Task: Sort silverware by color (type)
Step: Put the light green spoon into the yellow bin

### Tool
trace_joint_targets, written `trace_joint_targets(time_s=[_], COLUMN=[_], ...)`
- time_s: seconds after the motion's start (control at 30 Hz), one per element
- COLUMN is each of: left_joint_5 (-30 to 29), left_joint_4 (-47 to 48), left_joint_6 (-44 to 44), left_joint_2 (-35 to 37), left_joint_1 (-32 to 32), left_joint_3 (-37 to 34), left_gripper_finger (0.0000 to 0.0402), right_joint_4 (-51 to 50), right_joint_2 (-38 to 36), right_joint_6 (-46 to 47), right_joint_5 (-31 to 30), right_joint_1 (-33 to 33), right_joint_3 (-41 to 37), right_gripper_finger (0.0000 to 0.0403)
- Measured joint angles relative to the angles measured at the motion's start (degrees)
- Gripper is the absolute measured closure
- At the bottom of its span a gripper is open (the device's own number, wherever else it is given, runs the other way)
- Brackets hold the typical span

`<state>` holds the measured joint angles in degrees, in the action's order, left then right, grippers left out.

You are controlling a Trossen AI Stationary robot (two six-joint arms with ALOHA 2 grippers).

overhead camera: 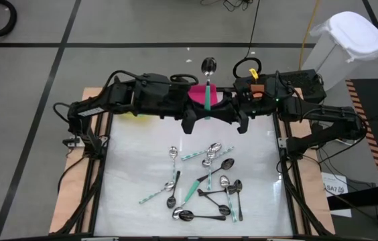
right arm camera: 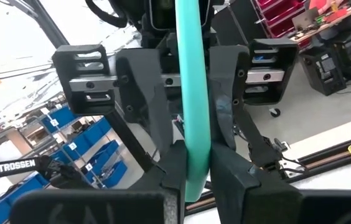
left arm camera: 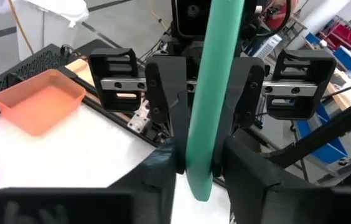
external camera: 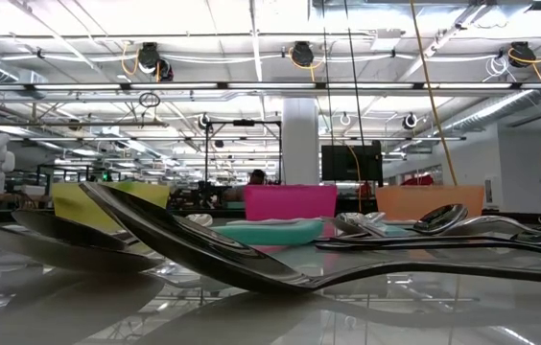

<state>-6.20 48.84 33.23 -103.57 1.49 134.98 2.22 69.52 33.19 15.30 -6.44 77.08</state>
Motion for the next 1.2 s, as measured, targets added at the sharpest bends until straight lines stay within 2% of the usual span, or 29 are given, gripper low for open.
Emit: trace_joint_targets(time_s=[0.2,0.33,0.53,0.77,1.0,1.2], left_joint_5=[-3.16,-3.25,-3.20,-2.67,-2.63,-2.83], left_joint_4=[-3.67,-3.61,-3.34,-2.27,-1.55,7.05], left_joint_6=[-0.17,-0.92,-1.81,-5.11,-7.07,-8.41], left_joint_2=[0.13,0.11,0.11,0.09,0.34,3.16], left_joint_1=[-0.14,-0.45,-0.45,-0.23,-0.23,-1.42], left_joint_3=[0.02,0.02,0.02,0.02,0.02,0.00], left_gripper_finger=[0.0193,0.0185,0.0240,0.0357,0.0361,0.0361], right_joint_4=[-0.74,-0.50,-0.39,-0.36,-0.83,-2.61], right_joint_2=[0.14,0.14,0.11,0.07,0.07,-0.41], right_joint_6=[0.11,0.13,0.15,0.36,1.27,1.97], right_joint_5=[-0.33,-0.24,-0.15,0.59,-0.06,-0.34], right_joint_1=[-0.04,-0.06,-0.74,-0.94,-1.63,-2.40], right_joint_3=[0.00,0.00,0.00,0.00,0.00,0.00], right_gripper_finger=[0.0359,0.0359,0.0359,0.0351,0.0292,0.0257])
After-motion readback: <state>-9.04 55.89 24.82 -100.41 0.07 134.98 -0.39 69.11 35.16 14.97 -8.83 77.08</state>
